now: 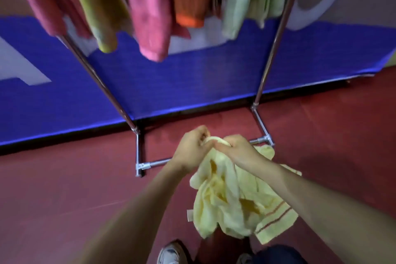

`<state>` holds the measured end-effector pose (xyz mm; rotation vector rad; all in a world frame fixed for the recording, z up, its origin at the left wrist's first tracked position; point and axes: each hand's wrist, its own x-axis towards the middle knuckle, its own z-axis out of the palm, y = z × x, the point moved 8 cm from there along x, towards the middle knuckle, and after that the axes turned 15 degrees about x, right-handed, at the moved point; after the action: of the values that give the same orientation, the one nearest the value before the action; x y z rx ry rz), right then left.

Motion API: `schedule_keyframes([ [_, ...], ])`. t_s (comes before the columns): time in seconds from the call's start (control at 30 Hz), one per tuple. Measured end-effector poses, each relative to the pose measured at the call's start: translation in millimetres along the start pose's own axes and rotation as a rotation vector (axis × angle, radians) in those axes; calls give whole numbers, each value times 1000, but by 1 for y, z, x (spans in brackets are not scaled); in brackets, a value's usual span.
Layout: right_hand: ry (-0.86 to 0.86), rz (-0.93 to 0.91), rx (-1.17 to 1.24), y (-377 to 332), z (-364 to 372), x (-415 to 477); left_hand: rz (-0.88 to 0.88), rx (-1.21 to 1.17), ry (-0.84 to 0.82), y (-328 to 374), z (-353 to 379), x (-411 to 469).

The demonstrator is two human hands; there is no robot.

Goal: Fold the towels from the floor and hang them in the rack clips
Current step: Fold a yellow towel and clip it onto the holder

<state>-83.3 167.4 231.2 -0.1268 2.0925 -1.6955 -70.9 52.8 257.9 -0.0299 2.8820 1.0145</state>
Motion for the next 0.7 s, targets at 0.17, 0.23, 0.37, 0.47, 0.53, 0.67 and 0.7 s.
schedule_keyframes([
  [0.17,82,-186,28,-117,-17,-45,86,8,178,76,-96,-27],
  [0.23,90,-236,26,-157,-23,-63,110,7,220,98,-130,-40],
  [0.37,148,-355,72,-225,-37,-93,160,116,292,133,-186,-60],
  [0.47,236,-466,122,-280,-54,-113,124,185,370,145,-231,-73],
  [0.53,276,-537,200,-320,-65,-129,93,134,441,148,-264,-80],
  [0.67,354,-597,437,-369,-90,-144,87,22,527,168,-320,-97],
  [0.7,370,-602,489,-377,-94,-146,103,-35,538,177,-333,-100],
])
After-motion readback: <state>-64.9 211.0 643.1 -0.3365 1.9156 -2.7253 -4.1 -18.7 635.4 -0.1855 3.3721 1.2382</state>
